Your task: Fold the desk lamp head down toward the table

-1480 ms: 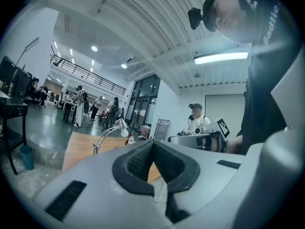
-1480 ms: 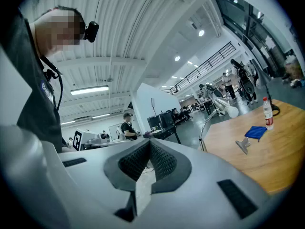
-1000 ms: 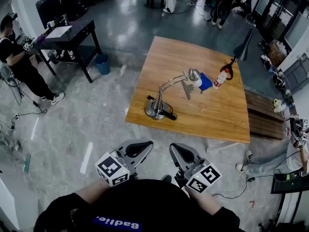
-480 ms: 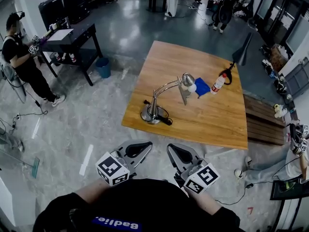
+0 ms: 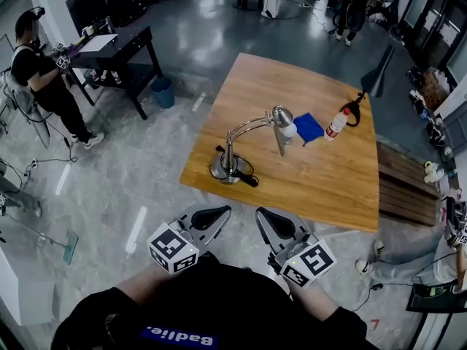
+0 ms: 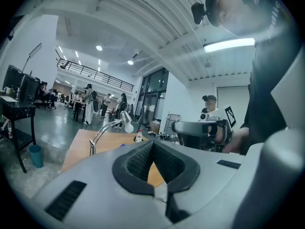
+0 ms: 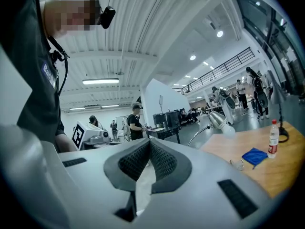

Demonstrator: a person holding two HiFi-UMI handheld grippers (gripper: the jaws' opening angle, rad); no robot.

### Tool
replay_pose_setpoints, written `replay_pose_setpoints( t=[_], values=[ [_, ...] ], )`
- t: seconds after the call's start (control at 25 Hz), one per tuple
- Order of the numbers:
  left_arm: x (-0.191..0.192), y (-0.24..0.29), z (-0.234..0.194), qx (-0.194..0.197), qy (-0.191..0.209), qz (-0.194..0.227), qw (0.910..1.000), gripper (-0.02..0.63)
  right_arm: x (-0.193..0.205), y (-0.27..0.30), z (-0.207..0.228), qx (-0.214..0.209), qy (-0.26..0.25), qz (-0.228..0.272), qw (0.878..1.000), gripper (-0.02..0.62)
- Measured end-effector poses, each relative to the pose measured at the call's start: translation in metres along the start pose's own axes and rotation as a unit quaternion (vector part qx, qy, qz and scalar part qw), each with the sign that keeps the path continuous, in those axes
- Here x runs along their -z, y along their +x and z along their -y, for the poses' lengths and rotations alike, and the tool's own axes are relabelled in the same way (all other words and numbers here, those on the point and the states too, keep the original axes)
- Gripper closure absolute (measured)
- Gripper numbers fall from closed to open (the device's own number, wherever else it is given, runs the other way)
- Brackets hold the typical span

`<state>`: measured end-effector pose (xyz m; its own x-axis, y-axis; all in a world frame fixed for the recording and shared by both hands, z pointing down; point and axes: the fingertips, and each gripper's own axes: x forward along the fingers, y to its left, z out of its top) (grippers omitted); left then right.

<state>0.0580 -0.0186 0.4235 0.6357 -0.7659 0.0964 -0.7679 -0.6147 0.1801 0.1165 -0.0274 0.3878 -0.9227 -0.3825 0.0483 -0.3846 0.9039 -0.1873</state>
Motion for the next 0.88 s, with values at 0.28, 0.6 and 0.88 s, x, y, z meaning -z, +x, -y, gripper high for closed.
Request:
replay_pose_setpoints(
  t=[0.28, 0.6, 0.88],
  values=[
    [-0.008, 0.023, -0.051, 0.036, 0.008, 0.0, 0.9993, 0.598, 0.001, 0.052, 0.032, 0.03, -0.007, -0.025, 0.999, 0.589],
    [-0.004, 0.041, -0.135, 0.105, 0.017, -0.02, 0.9941, 0.597, -0.006, 0.125, 0.079, 0.131, -0.065, -0.063, 0.987, 0.589],
    [0.01, 0.062, -0.17, 0.128, 0.017, -0.037, 0.991, 0.597, 0.001, 0.145, 0.107, 0.18, -0.113, -0.108, 0.971, 0.589]
  ],
)
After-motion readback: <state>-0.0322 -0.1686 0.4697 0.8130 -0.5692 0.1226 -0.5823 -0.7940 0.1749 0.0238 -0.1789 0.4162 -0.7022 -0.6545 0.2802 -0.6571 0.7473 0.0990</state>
